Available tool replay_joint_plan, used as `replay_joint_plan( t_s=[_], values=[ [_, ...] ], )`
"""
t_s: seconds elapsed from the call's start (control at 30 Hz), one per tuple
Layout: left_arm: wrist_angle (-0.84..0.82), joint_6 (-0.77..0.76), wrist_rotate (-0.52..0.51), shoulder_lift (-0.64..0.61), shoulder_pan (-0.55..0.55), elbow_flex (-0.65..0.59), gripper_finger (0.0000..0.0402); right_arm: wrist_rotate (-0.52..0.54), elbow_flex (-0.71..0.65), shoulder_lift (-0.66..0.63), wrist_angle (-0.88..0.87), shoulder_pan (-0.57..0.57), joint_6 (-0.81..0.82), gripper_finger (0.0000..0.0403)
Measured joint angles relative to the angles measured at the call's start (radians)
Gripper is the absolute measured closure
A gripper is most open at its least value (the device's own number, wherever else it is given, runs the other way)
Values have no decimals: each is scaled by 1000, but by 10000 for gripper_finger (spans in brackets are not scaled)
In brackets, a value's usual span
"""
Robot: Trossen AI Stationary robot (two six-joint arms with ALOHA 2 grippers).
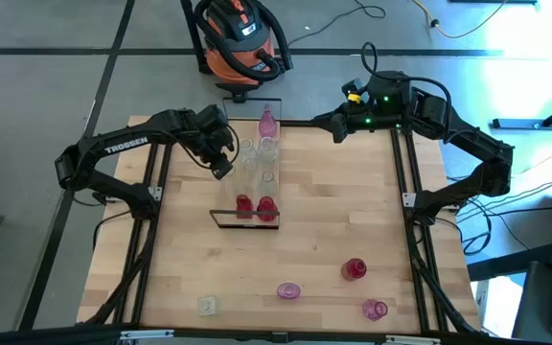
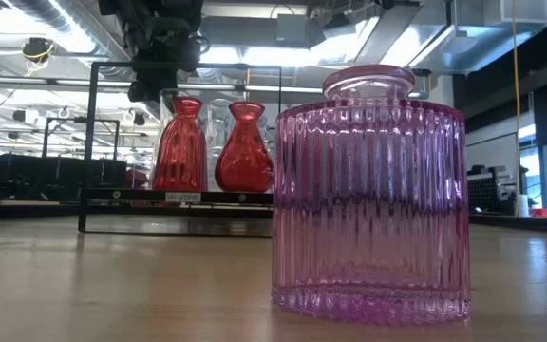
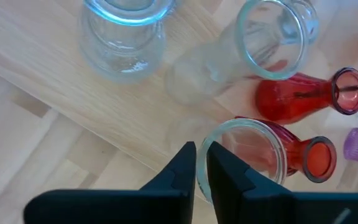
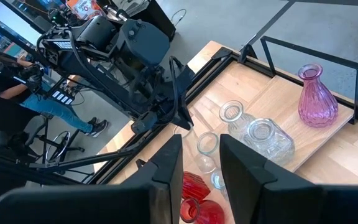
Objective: Sort vases onto shelf
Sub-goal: Put the transparent vase on the shelf
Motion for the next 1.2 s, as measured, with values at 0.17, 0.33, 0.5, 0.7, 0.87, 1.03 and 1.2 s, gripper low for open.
replay_joint_plan(
  t_s=[0.17,0.33,0.5,0.7,0.87,1.03,1.2],
  values=[
    [0,3,3,0,0,0,384,0,0,0,0,0,0,312],
    [-1,20,20,0,-1,0,394,0,0,0,0,0,0,312],
    [0,20,0,0,-1,0,394,0,0,0,0,0,0,312],
    [-56,40,-72,3,-1,45,395,0,0,0,0,0,0,312],
    [-97,65,-107,1,10,129,395,1,0,0,0,0,0,312],
    [-129,64,-81,17,7,141,395,19,0,0,2,0,0,312],
    [-149,77,-96,72,-21,140,395,19,0,0,4,0,0,312]
  ],
)
